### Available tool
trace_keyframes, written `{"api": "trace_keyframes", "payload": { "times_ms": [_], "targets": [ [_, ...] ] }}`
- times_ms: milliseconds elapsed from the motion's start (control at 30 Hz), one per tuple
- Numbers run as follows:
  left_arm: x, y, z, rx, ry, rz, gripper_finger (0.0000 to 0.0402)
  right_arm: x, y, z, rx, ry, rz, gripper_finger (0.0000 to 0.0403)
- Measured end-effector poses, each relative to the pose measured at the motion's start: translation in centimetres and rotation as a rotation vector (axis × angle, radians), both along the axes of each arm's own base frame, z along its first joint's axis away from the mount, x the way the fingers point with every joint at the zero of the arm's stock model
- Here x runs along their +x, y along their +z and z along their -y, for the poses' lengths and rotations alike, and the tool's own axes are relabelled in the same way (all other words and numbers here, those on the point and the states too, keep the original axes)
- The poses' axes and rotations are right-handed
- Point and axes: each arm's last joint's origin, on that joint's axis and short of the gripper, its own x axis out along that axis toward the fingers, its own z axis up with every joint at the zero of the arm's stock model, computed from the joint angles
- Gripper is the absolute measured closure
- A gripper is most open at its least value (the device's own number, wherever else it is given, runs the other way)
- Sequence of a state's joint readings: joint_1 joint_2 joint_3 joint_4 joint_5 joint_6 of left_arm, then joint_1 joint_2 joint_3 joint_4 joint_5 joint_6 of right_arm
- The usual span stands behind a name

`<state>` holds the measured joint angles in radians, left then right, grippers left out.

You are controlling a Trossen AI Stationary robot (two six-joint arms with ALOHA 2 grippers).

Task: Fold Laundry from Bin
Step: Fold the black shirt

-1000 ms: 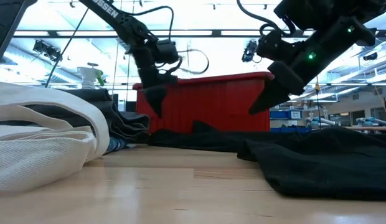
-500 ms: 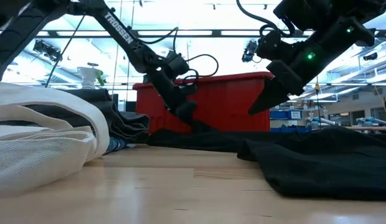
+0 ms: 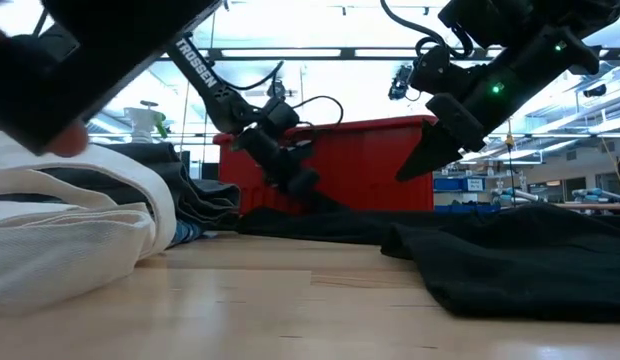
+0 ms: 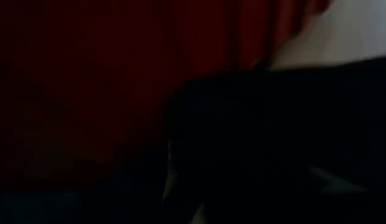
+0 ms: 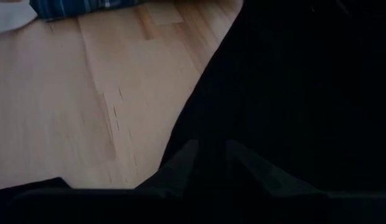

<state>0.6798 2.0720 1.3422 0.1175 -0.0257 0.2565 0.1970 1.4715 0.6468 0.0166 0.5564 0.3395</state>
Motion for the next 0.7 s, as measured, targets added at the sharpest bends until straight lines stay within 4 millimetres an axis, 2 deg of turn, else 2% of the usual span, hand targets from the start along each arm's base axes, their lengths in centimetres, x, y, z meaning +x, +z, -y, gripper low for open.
{"api": "trace_keyframes", "payload": {
  "times_ms": [133,333,433,533,567,633,700],
  "targets": [
    [0.2,0.1,0.1,-0.025,-0.048,0.037,0.0187,0.0,0.0,0.0,0.0,0.001,0.002,0.0313],
    [0.2,0.2,-0.2,-0.015,-0.01,0.072,0.0224,0.0,0.0,0.0,0.0,0.001,0.005,0.0313],
    [0.4,0.5,-0.2,-0.009,-0.04,0.101,0.0271,0.0,0.0,0.0,0.0,0.002,0.005,0.0313],
    [0.4,0.4,-0.1,-0.038,-0.088,0.107,0.0363,0.0,0.0,0.0,0.0,0.002,0.004,0.0313],
    [0.4,0.4,0.0,-0.046,-0.102,0.109,0.0381,0.0,0.0,0.0,0.001,0.002,0.004,0.0313],
    [0.4,1.0,0.1,-0.04,-0.114,0.126,0.0388,0.0,0.0,0.0,0.005,0.006,0.003,0.0313],
    [0.2,2.4,0.3,-0.022,-0.132,0.159,0.0391,0.0,0.0,0.0,0.005,0.007,0.003,0.0313]
  ]
}}
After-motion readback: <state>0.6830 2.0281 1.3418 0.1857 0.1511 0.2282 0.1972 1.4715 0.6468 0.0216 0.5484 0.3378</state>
